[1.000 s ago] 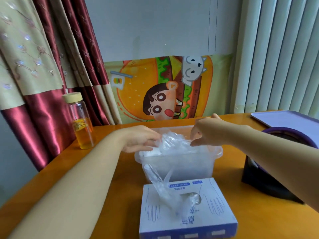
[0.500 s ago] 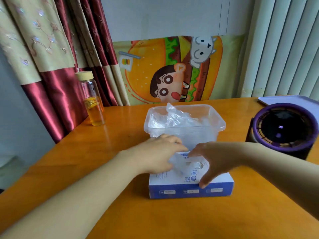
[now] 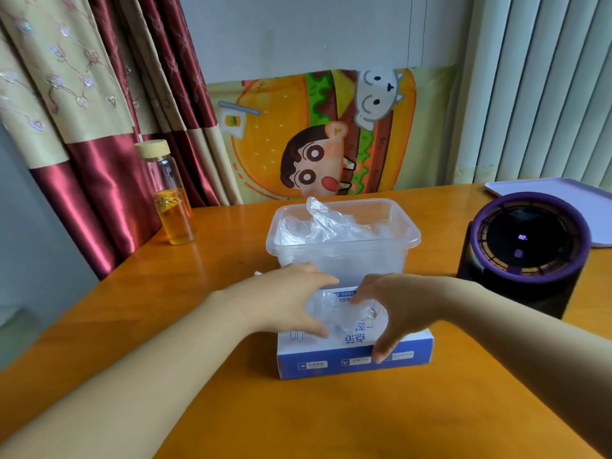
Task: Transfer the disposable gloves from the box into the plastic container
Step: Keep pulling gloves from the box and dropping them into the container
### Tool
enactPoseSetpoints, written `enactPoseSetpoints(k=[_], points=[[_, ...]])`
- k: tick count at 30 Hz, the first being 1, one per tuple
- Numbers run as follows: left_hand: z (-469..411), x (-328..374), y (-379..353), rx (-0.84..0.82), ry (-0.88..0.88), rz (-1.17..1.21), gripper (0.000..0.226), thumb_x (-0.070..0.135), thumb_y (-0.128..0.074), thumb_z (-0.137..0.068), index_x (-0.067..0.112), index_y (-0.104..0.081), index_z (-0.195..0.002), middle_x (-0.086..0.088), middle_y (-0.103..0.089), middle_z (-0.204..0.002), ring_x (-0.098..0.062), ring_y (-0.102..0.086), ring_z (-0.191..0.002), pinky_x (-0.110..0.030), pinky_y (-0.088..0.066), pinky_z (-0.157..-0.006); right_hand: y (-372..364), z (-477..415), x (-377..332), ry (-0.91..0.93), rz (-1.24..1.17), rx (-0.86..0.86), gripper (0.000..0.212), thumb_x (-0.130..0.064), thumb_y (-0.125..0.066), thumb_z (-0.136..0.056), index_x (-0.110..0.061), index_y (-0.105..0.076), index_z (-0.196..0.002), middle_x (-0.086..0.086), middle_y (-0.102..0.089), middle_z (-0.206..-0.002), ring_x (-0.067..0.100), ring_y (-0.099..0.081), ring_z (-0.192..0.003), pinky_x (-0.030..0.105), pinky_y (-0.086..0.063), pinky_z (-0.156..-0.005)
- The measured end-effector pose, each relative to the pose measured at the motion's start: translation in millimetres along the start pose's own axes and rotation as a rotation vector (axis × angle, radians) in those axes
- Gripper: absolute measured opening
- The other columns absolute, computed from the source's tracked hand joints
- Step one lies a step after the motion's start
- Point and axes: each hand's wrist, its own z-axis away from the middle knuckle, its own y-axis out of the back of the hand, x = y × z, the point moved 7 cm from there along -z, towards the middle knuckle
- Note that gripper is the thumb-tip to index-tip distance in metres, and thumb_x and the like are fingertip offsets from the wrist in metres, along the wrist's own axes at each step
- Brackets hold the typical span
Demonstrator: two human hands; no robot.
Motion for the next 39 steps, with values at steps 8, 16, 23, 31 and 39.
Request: enactPoseSetpoints(k=[8, 16, 23, 31, 39], points=[[4.3, -10.7, 38.0, 0.306, 0.088, 0.023, 0.025, 0.027, -0.046, -0.099, 0.02, -0.061, -0.079, 0.002, -0.063, -0.082, -0.016, -0.06, -0.078, -0.031, -0.048, -0.069, 1.5, 1.0, -3.2, -0.032, -0.011, -0.02, 0.09, -0.057, -0.079, -0.063, -0.031, -0.04, -0.139, -0.006, -0.048, -0.133, 0.017, -0.048, -0.12, 0.034, -0.043, -0.103], [50.4, -32.8, 99.2, 0.701, 0.12, 0.45, 0.042, 0.024, -0.04, -0.101, 0.027, -0.051, -0.061, 0.008, -0.054, -0.06, 0.0, -0.05, -0.056, -0.018, -0.035, -0.056, 8.8, 13.5, -3.9, -0.081, -0.102, 0.015, 0.08, -0.055, -0.074, -0.071, -0.024, -0.041, -0.137, -0.008, -0.049, -0.135, 0.014, -0.049, -0.119, 0.026, -0.041, -0.097], [42.3, -52.7, 89.9, 0.652, 0.177, 0.624, 0.04, 0.029, -0.041, -0.101, 0.029, -0.057, -0.065, 0.011, -0.059, -0.056, -0.009, -0.056, -0.063, -0.026, -0.04, -0.063, 65.7, 34.2, -0.8, 0.101, -0.718, 0.438, 0.039, -0.028, -0.072, -0.081, -0.022, -0.057, -0.116, -0.006, -0.066, -0.111, 0.003, -0.064, -0.099, 0.023, -0.053, -0.087], [28.2, -64.4, 82.7, 0.49, 0.289, 0.78, 0.032, 0.048, -0.045, -0.096, 0.03, -0.071, -0.101, 0.011, -0.071, -0.101, -0.008, -0.063, -0.1, -0.029, -0.044, -0.094, 130.0, 63.4, 0.9, 0.172, -0.845, 0.901, 0.038, 0.01, -0.054, -0.083, -0.026, -0.049, -0.094, 0.0, -0.064, -0.114, 0.008, -0.063, -0.095, 0.018, -0.05, -0.069], [13.5, -72.5, 81.9, 0.409, 0.333, 0.929, 0.018, 0.04, -0.049, -0.097, 0.037, -0.063, -0.086, 0.019, -0.062, -0.093, -0.006, -0.052, -0.096, -0.029, -0.039, -0.076, 136.3, 62.0, -56.1, 0.281, -0.176, 0.613, 0.043, -0.003, -0.054, -0.087, -0.042, -0.063, -0.072, -0.018, -0.033, -0.147, -0.004, -0.028, -0.133, 0.011, -0.023, -0.105]])
